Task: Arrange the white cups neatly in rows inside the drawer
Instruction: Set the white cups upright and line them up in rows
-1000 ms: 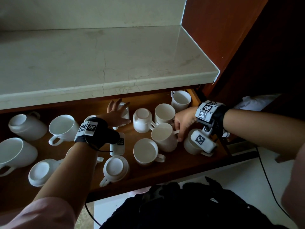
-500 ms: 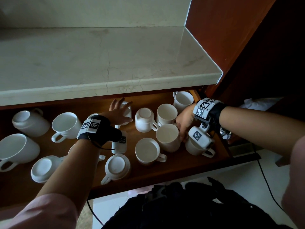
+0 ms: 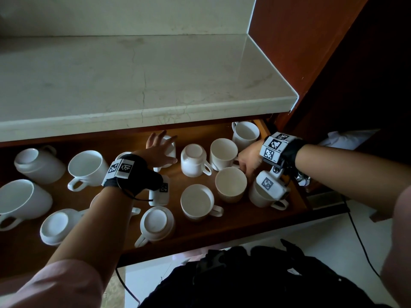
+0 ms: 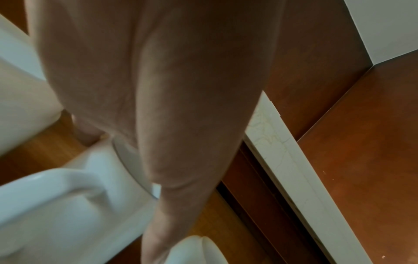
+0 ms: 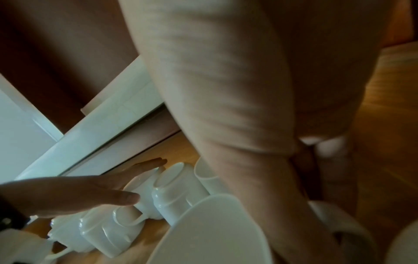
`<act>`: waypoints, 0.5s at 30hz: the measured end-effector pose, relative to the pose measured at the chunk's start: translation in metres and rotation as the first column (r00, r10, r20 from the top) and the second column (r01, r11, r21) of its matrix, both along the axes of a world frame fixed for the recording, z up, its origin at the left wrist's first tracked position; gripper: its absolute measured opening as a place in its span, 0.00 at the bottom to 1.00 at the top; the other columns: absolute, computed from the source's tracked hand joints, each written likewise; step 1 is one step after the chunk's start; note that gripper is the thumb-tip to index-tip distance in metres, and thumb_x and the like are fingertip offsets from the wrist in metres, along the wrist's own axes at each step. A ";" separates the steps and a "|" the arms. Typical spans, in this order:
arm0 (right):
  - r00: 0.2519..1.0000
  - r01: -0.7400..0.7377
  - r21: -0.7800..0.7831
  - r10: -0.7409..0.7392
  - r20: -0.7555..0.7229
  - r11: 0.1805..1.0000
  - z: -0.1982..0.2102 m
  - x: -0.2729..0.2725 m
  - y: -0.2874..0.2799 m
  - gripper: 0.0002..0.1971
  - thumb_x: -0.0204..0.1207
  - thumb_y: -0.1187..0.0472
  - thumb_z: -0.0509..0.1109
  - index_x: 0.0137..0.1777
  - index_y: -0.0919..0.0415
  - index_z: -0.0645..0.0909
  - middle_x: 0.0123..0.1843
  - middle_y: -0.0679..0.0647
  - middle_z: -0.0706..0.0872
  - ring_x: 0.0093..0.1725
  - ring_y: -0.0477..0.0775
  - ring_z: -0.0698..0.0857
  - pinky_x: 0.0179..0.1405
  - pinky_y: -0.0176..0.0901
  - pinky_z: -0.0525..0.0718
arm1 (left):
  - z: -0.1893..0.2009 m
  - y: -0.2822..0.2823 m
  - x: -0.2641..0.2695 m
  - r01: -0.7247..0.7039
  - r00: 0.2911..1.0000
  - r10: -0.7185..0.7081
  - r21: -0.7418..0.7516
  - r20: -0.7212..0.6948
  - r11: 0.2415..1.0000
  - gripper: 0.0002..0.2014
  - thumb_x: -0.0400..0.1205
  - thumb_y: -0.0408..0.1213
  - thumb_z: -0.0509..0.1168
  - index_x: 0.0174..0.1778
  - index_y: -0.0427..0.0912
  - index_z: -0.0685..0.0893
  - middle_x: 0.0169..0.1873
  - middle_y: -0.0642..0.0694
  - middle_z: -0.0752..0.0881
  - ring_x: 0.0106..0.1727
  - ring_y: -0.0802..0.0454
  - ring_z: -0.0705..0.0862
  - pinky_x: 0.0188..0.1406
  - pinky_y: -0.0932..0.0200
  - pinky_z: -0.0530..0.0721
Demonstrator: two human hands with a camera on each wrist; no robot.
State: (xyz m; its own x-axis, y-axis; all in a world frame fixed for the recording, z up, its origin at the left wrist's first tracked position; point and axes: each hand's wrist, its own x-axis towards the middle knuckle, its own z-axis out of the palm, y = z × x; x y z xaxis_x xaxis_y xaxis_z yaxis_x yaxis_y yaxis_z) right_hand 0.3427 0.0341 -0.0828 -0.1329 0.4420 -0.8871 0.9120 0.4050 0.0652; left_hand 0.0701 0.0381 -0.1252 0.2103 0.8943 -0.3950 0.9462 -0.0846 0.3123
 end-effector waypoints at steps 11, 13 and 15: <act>1.000 0.010 0.071 -0.008 -0.023 0.997 0.005 0.005 -0.003 0.14 0.73 0.53 0.74 0.57 0.53 0.87 0.52 0.48 0.89 0.55 0.53 0.86 0.63 0.52 0.83 | 0.000 0.000 0.000 0.007 1.000 -0.007 0.001 -0.020 1.000 0.40 0.81 0.50 0.65 0.83 0.57 0.47 0.83 0.46 0.37 0.82 0.37 0.32 0.80 0.40 0.41; 1.000 -0.020 0.058 0.020 -0.014 0.998 0.009 0.003 -0.005 0.15 0.73 0.55 0.74 0.60 0.56 0.85 0.55 0.50 0.87 0.55 0.53 0.85 0.60 0.49 0.84 | 0.000 0.000 0.000 0.009 1.000 -0.009 0.003 -0.020 1.000 0.40 0.82 0.50 0.65 0.83 0.57 0.47 0.83 0.46 0.37 0.82 0.37 0.32 0.80 0.40 0.41; 0.997 0.057 0.069 -0.053 -0.060 0.996 0.014 0.004 -0.002 0.14 0.72 0.59 0.75 0.58 0.57 0.86 0.56 0.53 0.88 0.49 0.50 0.86 0.47 0.41 0.86 | 0.002 -0.001 0.001 0.017 1.000 -0.017 0.008 -0.020 1.000 0.39 0.82 0.49 0.65 0.83 0.57 0.47 0.83 0.46 0.37 0.82 0.38 0.32 0.80 0.40 0.40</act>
State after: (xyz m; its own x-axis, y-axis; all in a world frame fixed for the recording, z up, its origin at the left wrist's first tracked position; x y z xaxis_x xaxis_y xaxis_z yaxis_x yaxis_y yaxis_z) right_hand 0.3471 0.0317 -0.0691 -0.1572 0.5109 -0.8452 0.9357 0.3508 0.0381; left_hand 0.0709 0.0375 -0.1236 0.2179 0.8939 -0.3917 0.9507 -0.1037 0.2922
